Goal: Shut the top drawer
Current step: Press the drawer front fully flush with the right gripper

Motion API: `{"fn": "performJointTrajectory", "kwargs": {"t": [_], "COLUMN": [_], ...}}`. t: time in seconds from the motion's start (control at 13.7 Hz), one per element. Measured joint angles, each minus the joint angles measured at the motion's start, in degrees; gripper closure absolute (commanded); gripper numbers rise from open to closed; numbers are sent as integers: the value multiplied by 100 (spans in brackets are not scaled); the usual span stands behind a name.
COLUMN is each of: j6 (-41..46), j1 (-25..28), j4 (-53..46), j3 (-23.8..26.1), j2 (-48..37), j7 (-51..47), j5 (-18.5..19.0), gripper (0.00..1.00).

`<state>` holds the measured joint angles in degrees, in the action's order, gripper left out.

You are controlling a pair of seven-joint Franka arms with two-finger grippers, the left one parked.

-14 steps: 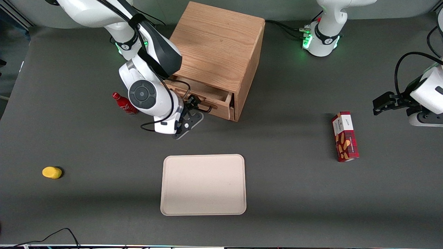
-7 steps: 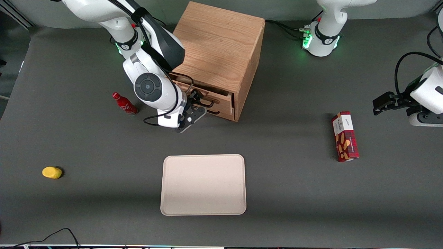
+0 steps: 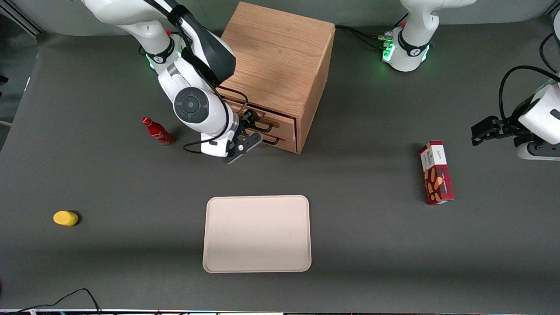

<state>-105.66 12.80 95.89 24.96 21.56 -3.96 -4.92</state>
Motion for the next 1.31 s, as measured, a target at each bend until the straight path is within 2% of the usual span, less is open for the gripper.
{"fn": "performJointTrajectory", "kwargs": {"t": [0.36,0.58,1.02,1.31], "j6": [-3,-28,-136,-135], "j1": [-14,-14,-13,-15], "j4": [72,68,70,74], "j3": [84,126,195,256], "j2": [-54,-58,-57,-57], "j7": [-143,-82,868,1037], "j5": [12,194,542,699], "gripper": [0,0,0,0]}}
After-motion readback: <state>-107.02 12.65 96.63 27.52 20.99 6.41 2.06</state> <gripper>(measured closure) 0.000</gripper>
